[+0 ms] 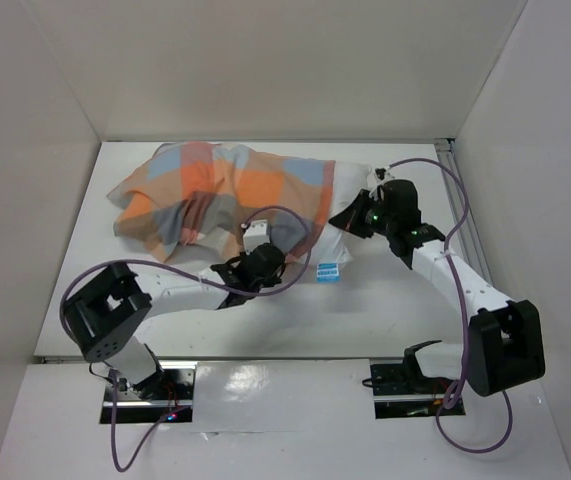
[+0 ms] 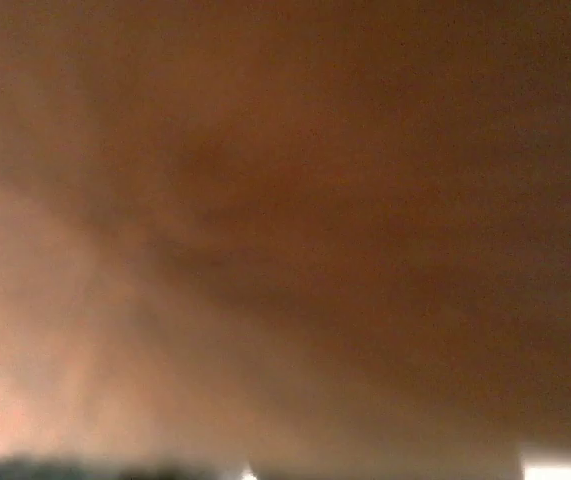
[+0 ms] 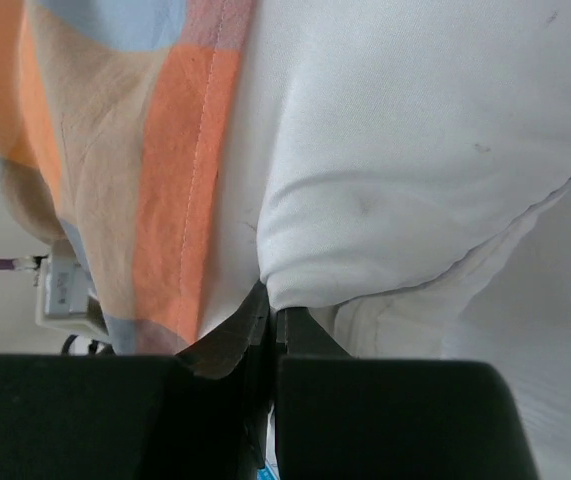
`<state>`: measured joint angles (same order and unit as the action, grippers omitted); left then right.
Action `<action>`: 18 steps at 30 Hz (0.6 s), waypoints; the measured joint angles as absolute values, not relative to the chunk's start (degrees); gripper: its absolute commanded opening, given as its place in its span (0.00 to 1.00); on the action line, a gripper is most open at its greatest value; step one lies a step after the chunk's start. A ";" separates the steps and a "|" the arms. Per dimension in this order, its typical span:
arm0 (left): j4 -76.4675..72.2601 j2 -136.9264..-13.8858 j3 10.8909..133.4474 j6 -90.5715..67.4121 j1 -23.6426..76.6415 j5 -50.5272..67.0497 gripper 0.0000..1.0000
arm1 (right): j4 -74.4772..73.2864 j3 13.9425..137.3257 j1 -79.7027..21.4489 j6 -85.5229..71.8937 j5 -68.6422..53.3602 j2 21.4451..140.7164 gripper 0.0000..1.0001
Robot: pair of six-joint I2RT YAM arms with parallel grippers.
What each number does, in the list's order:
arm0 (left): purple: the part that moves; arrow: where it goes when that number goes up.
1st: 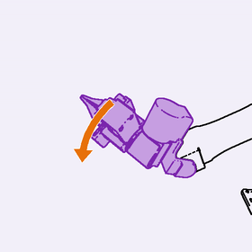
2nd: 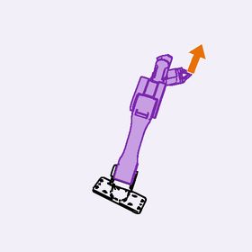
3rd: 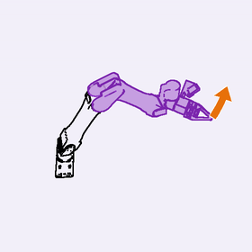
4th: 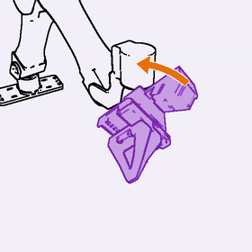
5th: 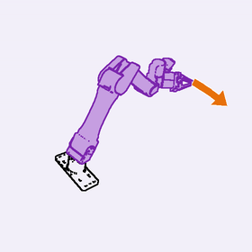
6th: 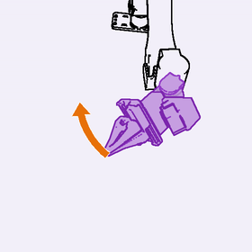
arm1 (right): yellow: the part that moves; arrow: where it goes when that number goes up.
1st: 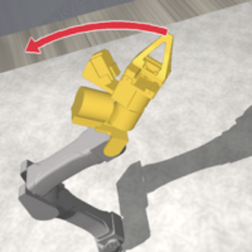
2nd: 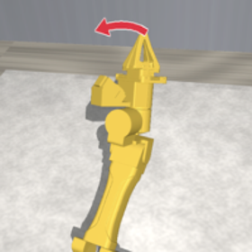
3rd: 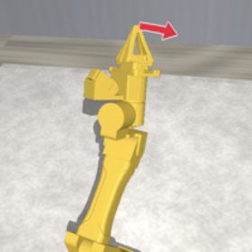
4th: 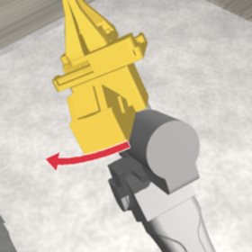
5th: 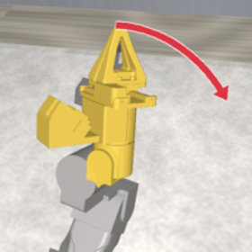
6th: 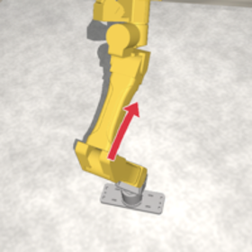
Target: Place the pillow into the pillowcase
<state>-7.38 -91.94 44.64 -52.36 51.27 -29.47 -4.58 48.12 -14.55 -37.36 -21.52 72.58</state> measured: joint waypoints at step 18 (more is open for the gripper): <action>19.55 -81.76 76.95 -36.80 56.73 -7.62 0.00 | 13.87 48.82 -15.88 -43.79 -28.73 83.24 0.00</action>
